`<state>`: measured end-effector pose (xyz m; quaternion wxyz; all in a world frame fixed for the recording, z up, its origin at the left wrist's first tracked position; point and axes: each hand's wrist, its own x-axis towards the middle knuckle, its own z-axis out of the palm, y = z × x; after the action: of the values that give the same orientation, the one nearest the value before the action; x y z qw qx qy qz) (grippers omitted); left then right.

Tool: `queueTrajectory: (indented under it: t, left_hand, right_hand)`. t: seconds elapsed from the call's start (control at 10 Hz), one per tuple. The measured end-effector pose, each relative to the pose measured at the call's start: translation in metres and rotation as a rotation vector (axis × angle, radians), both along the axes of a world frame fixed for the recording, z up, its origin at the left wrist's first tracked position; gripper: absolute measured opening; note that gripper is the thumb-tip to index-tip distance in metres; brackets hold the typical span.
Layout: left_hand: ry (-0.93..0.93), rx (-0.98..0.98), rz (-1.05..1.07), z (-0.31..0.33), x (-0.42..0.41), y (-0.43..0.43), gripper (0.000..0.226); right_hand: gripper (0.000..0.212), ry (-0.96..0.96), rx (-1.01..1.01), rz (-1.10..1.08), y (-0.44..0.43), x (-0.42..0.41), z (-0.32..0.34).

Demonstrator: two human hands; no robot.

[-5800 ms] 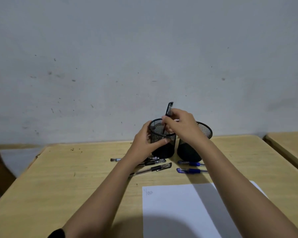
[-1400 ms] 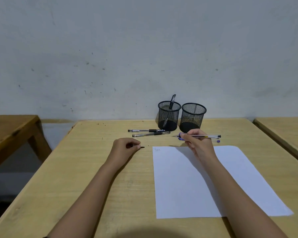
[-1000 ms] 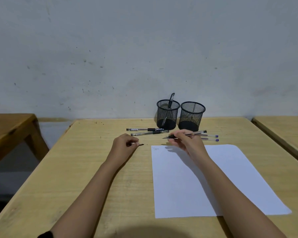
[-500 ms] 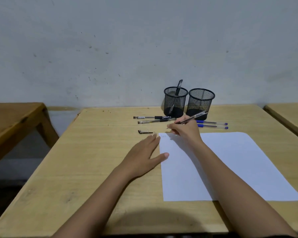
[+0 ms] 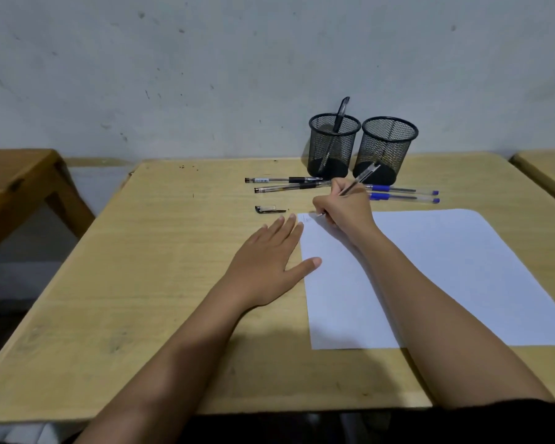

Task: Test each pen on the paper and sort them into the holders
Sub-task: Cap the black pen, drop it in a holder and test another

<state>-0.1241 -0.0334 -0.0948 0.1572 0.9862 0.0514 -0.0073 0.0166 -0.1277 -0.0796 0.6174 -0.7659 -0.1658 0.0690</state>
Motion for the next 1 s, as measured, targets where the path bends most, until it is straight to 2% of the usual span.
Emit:
queueTrajectory:
  t: [0.4, 0.5, 1.0]
  left_hand:
    - [-0.008, -0.007, 0.007, 0.0011, 0.0004, 0.0011, 0.071]
    - [-0.004, -0.011, 0.009, 0.0016, 0.0000, 0.0009, 0.071]
    - [-0.005, -0.009, 0.013, 0.0003, 0.0011, 0.0011, 0.071]
  right_hand:
    - [0.041, -0.031, 0.008, -0.002, 0.0003, 0.0075, -0.0042]
    - [0.039, -0.021, -0.060, 0.058, 0.0004, 0.0093, -0.0004]
    - [0.028, -0.049, -0.096, 0.037, -0.0014, 0.0111, -0.0018]
